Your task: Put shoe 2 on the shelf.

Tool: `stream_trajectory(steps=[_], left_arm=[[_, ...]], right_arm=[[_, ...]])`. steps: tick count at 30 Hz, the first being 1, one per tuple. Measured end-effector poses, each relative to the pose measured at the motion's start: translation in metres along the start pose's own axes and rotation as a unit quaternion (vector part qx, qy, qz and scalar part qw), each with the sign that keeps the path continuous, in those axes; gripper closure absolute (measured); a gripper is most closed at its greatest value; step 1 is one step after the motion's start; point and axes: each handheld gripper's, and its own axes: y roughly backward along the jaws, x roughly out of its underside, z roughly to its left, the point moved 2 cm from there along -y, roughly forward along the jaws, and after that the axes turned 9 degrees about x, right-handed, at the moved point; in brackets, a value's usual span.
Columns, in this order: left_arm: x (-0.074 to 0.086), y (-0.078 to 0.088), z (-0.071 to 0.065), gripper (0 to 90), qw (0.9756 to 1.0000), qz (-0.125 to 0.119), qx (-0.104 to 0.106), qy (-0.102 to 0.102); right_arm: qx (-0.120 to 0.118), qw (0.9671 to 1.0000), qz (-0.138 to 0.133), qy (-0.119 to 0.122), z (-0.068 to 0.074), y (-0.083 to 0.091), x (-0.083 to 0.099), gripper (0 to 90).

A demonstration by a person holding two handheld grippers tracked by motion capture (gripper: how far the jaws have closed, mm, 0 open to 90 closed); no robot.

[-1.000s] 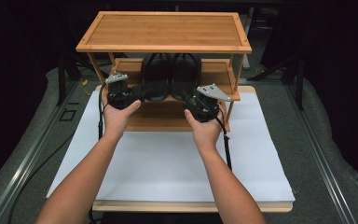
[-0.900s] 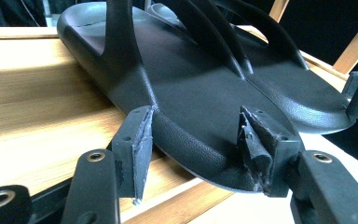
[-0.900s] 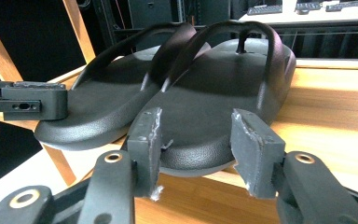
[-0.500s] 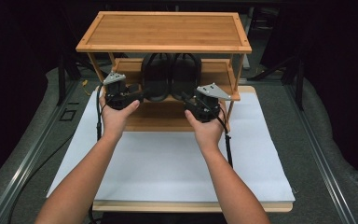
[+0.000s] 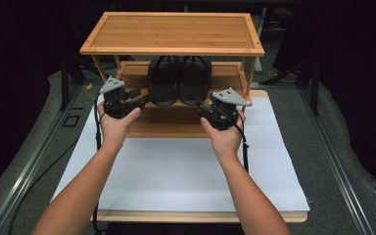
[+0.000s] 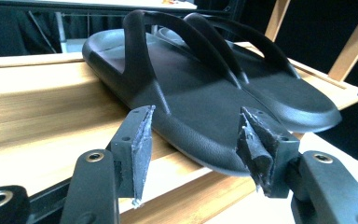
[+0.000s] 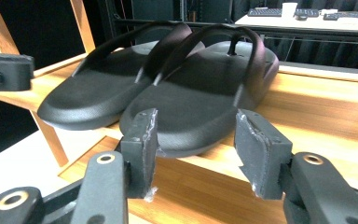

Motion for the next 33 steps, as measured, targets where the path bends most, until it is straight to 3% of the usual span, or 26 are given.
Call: stream_trajectory(steps=[10, 14, 20, 21, 23, 28, 29, 33], left_arm=[[-0.003, 0.02, 0.004, 44.8, 1.0, 0.005, -0.004, -0.002], [0.001, 0.036, 0.003, 44.8, 0.9998, -0.001, -0.007, -0.018], [0.008, 0.056, 0.004, 44.8, 0.9998, -0.013, -0.007, -0.016], [0.01, 0.059, 0.004, 44.7, 0.9998, -0.014, -0.006, -0.016], [0.015, 0.066, 0.004, 44.7, 0.9997, -0.015, -0.005, -0.019], [0.029, 0.079, 0.002, 44.7, 0.9997, -0.016, -0.005, -0.018], [0.032, 0.081, 0.001, 44.7, 0.9997, -0.015, -0.005, -0.019], [0.047, 0.088, -0.001, 44.3, 0.9997, -0.014, -0.007, -0.019]], right_arm=[[0.007, 1.0, 0.003, 0.003, -0.018, 0.015, -0.004, 49.1], [0.009, 1.0, -0.001, -0.004, -0.027, 0.027, -0.003, 48.8], [0.029, 0.9996, 0.009, 0.003, -0.042, 0.046, 0.005, 48.8], [0.024, 0.9997, 0.005, 0.006, -0.043, 0.048, 0.006, 48.8], [0.041, 0.9991, 0.002, 0.006, -0.048, 0.057, 0.009, 48.4], [0.038, 0.9992, 0.007, 0.007, -0.058, 0.072, 0.022, 48.3], [0.027, 0.9996, 0.007, 0.005, -0.06, 0.075, 0.025, 48.3], [0.053, 0.9985, 0.01, 0.009, -0.063, 0.089, 0.037, 48.2]])
